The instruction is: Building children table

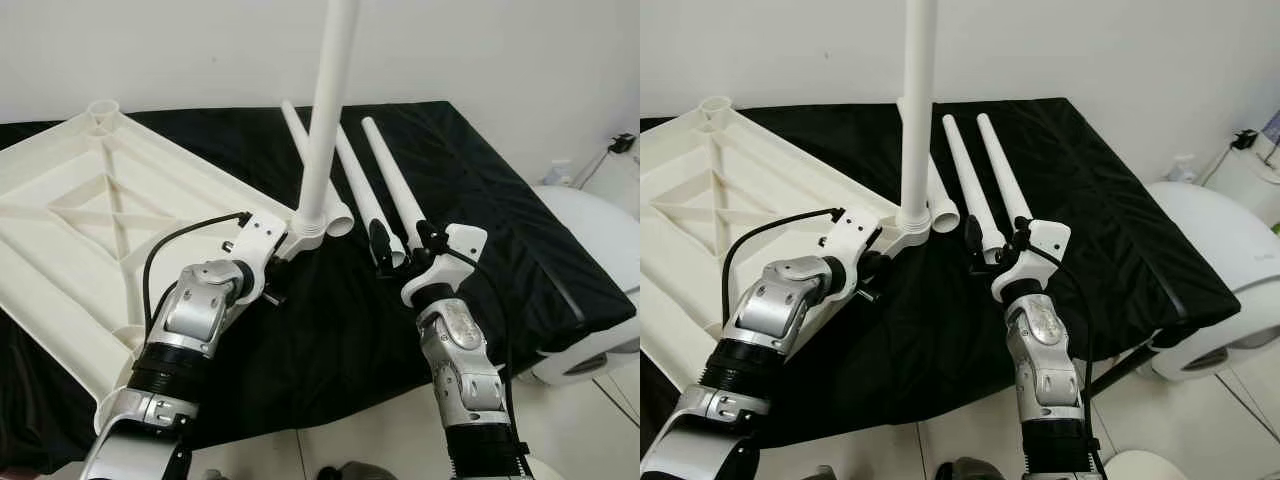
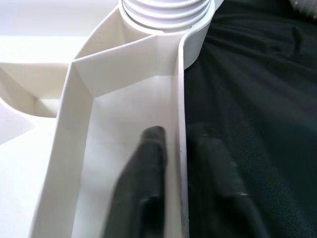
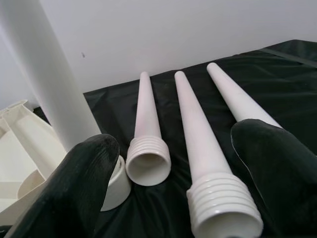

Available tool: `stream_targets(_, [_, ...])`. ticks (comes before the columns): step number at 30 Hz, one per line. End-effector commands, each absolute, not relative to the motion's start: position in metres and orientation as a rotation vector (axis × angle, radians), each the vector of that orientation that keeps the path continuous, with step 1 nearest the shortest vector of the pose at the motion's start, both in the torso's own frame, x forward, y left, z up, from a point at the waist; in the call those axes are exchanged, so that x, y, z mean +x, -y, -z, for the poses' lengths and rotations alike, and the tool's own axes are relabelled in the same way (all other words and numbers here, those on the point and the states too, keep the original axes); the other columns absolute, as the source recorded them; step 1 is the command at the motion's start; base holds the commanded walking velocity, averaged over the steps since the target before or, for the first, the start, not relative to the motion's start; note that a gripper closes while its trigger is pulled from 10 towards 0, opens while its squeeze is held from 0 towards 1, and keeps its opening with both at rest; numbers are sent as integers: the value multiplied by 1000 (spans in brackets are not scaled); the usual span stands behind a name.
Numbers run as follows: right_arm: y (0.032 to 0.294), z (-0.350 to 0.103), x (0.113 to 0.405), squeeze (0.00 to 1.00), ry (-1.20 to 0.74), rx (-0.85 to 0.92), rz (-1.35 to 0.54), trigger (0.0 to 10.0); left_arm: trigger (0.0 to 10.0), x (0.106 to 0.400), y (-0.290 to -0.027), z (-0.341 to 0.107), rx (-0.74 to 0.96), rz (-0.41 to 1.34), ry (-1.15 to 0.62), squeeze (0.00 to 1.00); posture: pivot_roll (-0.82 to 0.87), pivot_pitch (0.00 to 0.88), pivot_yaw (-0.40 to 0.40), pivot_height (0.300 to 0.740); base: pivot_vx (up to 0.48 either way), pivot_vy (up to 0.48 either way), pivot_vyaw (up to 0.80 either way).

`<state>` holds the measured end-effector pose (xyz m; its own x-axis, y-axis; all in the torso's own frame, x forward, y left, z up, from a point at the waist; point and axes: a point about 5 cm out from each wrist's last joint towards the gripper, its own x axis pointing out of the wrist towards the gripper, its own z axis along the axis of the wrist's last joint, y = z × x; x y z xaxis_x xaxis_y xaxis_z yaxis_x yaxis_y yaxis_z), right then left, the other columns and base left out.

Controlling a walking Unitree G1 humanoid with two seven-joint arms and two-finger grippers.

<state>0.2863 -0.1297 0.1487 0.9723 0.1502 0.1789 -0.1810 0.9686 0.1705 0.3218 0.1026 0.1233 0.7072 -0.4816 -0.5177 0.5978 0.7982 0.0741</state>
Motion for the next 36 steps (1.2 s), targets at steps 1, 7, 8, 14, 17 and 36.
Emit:
stream_targets(1, [130,-147,286,0,154,185,-163,10000,10000,315,-118,-88,305,338,-622,1000,-8,29,-74,740,0,0,0])
stream_targets(7, [130,-147,286,0,155,181,-171,10000,10000,313,-97,-109,328,508,-518,0,-8,27,-78,740,0,0,0])
stream_targets(8, [130,-147,287,0,155,176,-176,10000,10000,310,-91,-118,336,580,-471,0,-4,25,-78,740,0,0,0])
stream_targets(14, [127,-143,285,0,144,163,-202,10000,10000,299,-88,-132,362,731,-383,0,3,26,-75,740,0,0,0])
stream_targets(17, [128,-141,284,0,140,159,-206,10000,10000,296,-90,-136,334,760,-366,0,5,26,-75,740,0,0,0])
stream_targets(36, [126,-132,281,0,122,128,-275,10000,10000,284,-147,-167,282,834,-308,0,20,25,-68,740,0,0,0])
